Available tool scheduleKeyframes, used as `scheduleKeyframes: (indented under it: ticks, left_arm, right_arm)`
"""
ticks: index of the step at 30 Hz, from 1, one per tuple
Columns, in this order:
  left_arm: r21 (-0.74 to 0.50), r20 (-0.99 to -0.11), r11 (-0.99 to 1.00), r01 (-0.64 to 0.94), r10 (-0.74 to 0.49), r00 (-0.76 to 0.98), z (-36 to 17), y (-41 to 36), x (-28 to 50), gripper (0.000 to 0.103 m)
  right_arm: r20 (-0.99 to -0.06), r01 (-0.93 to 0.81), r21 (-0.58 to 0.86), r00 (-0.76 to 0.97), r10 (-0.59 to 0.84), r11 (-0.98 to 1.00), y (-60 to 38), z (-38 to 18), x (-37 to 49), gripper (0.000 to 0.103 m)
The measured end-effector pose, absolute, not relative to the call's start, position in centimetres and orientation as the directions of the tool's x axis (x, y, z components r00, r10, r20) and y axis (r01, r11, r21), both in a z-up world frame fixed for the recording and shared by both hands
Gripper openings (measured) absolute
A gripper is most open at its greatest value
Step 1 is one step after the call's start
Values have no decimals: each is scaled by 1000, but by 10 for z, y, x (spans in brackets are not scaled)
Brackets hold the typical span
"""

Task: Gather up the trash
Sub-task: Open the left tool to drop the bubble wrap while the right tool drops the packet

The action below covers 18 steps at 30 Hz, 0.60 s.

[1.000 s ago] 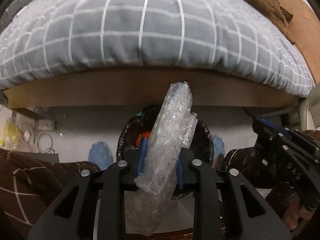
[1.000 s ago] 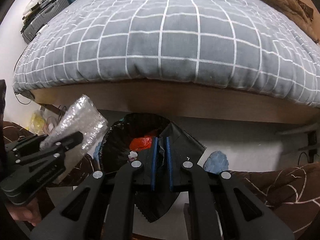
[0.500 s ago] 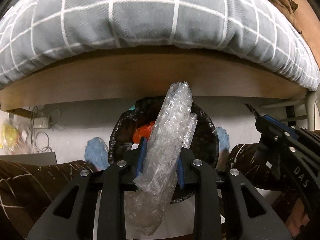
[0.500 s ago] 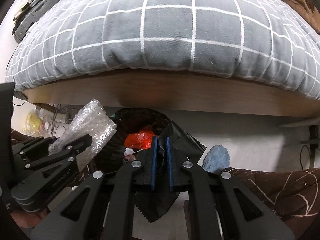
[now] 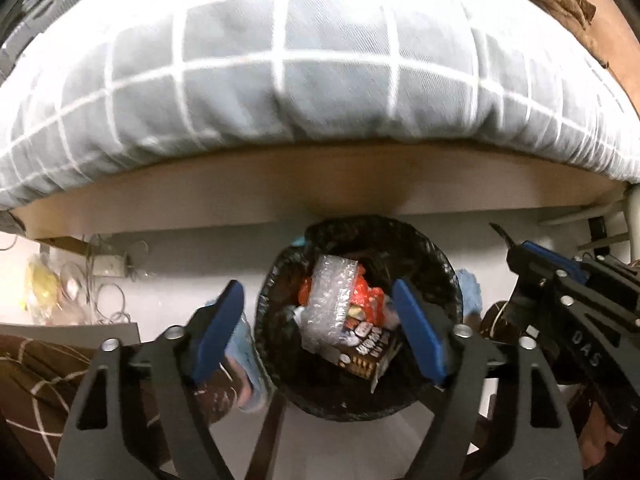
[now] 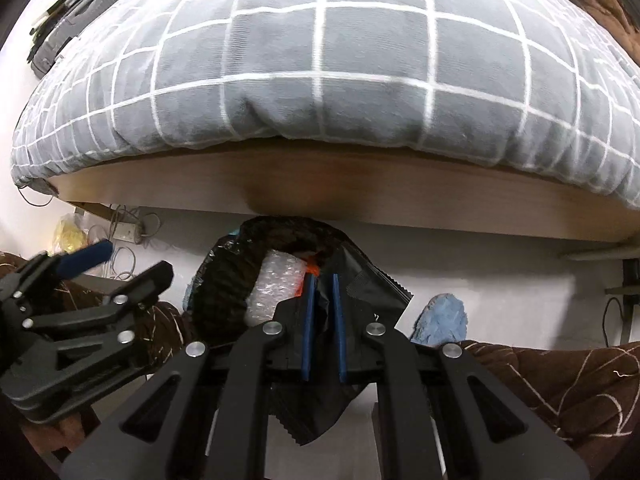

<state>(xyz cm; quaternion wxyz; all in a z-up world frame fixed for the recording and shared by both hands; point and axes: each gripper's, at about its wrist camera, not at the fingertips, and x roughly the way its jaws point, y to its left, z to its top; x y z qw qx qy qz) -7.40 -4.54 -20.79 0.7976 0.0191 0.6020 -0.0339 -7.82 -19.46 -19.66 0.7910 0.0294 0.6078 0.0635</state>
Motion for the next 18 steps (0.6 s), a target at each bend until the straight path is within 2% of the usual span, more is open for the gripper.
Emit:
scheduleKeyframes:
  ticks: [6,16,18]
  left_arm:
    - [7,-945,999,47,-9,327,-192,-21,-76,97]
    - [4,-951,1000,-8,7,310,-191,13,-82,97]
    - [3,-951,1000,-19,9,309,-191,17,-83,97]
  right_arm:
    - [-954,-105,127,258,150,986,-177,-193,-76,9]
    - [-962,-169,118,226,155,979,-138,-200,-78,10]
    - [-963,-174,117,222,155,978,-135,-203,-78,12]
